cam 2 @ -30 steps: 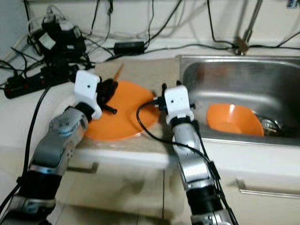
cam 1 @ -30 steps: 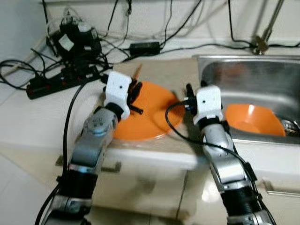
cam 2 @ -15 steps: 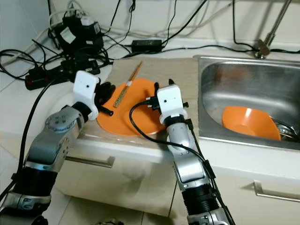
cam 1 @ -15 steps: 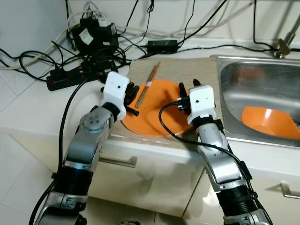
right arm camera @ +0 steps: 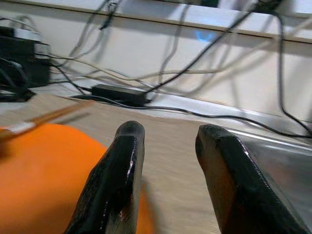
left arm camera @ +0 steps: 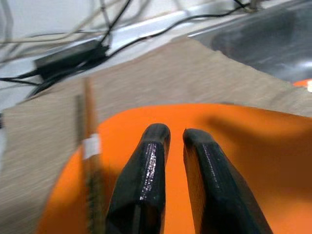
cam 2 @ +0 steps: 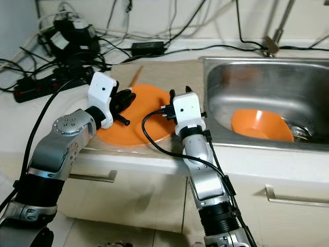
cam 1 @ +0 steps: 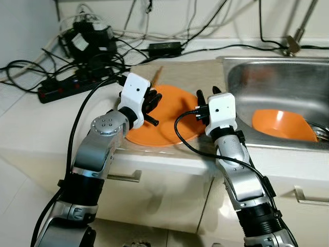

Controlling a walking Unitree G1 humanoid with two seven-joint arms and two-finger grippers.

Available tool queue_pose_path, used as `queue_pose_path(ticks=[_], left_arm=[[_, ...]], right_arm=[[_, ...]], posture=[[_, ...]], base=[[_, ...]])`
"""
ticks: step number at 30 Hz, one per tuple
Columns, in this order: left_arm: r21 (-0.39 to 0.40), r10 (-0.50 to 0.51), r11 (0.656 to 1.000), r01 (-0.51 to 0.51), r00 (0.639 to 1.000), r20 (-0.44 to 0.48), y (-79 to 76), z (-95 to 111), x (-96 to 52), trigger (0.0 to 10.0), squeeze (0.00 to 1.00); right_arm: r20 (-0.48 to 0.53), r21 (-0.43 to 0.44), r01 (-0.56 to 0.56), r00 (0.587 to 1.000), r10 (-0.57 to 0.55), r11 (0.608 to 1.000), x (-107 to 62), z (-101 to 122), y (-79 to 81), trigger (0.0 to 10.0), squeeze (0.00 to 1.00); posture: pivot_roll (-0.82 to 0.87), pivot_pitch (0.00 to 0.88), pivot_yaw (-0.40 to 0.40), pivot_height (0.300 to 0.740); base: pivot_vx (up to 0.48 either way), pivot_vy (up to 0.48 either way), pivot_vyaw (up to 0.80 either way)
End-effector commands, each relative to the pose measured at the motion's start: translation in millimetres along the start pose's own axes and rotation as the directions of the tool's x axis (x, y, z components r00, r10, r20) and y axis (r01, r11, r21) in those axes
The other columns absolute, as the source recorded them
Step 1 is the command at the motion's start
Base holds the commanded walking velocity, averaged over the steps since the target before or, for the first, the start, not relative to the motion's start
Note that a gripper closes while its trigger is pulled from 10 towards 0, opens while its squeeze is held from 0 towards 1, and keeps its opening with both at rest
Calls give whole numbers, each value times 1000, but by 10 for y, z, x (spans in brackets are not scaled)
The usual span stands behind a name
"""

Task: Kitchen organization

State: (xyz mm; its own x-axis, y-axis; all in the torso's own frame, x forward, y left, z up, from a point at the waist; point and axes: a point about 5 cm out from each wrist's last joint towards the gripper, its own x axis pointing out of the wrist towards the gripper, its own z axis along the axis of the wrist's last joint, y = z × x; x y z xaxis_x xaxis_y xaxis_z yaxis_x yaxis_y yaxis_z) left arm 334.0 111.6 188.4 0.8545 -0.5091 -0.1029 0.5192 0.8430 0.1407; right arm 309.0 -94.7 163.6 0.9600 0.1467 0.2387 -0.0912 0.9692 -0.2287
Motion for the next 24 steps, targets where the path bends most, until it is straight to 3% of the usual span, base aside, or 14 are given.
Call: queue_pose_path(ticks=[1,12,18,24], left_arm=[[17,12,1000,-12,1000,-10,51,-9,-7,10000,0],[32,64,997,-63,998,-9,107,-68,-50,10000,0],[42,97,994,-96,995,-25,262,-74,-38,10000,0],[71,16,997,-7,992,-126,366,-91,37,10000,0]], right_arm=[[18,7,0,1000,0,1000,26,42,-2,10000,0],[25,-9,-14,1000,15,1000,31,50,14,10000,0],[36,-11,-10,999,11,1000,39,71,3,10000,0],[40,-12,-11,999,11,1000,45,80,8,10000,0]], posture=[[-22,0,99,715],[-14,0,86,715],[-13,0,85,715],[-13,0,88,715]], base=[[0,0,-619],[0,0,-57],[0,0,0],[0,0,0]])
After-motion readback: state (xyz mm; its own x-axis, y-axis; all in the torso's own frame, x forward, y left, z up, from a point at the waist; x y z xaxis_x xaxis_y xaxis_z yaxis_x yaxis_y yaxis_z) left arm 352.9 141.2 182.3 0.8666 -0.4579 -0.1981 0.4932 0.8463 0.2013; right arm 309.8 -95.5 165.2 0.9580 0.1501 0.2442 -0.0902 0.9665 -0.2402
